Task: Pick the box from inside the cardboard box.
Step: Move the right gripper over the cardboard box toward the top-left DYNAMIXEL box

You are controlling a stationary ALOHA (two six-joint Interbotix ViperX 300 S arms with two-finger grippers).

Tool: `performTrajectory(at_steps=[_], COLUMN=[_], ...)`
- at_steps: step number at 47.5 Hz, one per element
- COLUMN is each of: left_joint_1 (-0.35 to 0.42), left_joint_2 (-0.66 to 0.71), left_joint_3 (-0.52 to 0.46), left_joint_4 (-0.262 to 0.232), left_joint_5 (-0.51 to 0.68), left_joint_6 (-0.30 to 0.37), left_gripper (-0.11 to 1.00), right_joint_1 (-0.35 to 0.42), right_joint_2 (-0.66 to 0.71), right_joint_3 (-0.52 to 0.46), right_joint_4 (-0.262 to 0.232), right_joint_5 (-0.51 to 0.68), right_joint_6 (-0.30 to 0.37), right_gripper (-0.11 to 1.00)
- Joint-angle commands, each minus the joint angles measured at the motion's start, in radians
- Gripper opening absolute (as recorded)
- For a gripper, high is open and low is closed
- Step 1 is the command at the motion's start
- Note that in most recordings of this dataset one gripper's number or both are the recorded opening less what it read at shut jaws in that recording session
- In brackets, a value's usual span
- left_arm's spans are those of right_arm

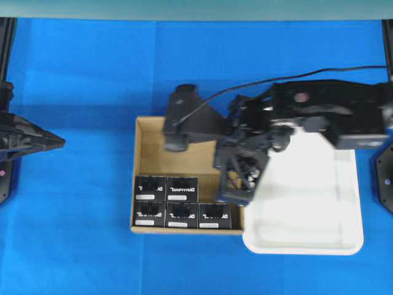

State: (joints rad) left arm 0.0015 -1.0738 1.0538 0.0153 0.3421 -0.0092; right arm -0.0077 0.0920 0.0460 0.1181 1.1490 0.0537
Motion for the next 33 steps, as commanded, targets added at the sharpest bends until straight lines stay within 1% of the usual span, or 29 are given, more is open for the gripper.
performTrajectory(at_steps=[1,7,14,21,25,28,33], left_joint_1=[0.0,0.0,0.0,0.0,0.0,0.0,0.0], left_joint_2=[-0.008,-0.025,-0.029,-0.029,-0.029,-0.029,-0.029], left_joint_3=[-0.032,-0.034,-0.034,-0.034,-0.034,-0.034,-0.034], left_joint_4=[0.003,0.002,0.003,0.002,0.003,0.002,0.002], left_joint_5=[0.034,0.066,0.072,0.072,0.072,0.072,0.072], left_joint_6=[0.0,0.002,0.002,0.0,0.0,0.0,-0.002], left_gripper=[-0.07,-0.07,-0.07,-0.07,-0.07,-0.07,-0.07], right_joint_1=[-0.003,-0.014,-0.034,-0.044,-0.046,-0.046,-0.048], right_joint_2=[0.048,0.118,0.204,0.278,0.302,0.311,0.314], right_joint_3=[-0.064,-0.146,-0.236,-0.313,-0.336,-0.347,-0.347], right_joint_4=[0.003,0.003,0.008,0.051,0.061,0.06,0.061], right_joint_5=[0.021,0.083,0.17,0.227,0.229,0.227,0.219], right_joint_6=[-0.026,-0.067,-0.123,-0.186,-0.206,-0.219,-0.222], right_gripper=[0.0,0.0,0.0,0.0,0.0,0.0,0.0])
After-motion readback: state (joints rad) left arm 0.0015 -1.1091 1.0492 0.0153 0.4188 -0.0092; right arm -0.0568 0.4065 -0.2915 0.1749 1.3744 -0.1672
